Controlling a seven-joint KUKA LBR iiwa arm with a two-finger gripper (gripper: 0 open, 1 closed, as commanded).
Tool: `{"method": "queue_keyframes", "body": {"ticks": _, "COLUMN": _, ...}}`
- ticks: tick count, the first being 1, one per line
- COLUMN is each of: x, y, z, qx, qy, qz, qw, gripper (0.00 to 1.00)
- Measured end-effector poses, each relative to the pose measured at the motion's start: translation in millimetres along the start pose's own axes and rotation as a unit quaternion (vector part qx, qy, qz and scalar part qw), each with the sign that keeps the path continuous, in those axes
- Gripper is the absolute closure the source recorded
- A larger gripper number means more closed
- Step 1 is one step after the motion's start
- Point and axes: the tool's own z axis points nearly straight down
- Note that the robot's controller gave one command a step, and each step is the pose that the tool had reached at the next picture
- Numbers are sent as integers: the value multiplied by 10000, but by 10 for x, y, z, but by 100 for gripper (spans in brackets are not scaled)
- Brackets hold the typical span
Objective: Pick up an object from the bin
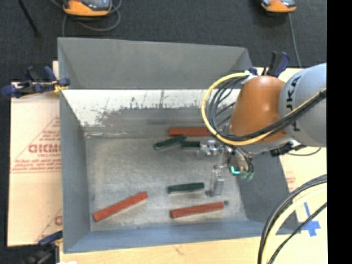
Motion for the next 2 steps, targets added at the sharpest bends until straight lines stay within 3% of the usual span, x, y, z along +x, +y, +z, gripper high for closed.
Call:
{"method": "queue_keyframes", "body": {"ticks": 1, "x": -8, "y": 469, "z": 610, "qx": -22, "qy": -15, "qz": 610, "qw": 9981, "gripper": 0}}
{"method": "queue_keyframes", "body": {"ticks": 2, "x": 87, "y": 456, "z": 269, "qx": -20, "qy": -48, "qz": 772, "qw": 9970, "gripper": 0}}
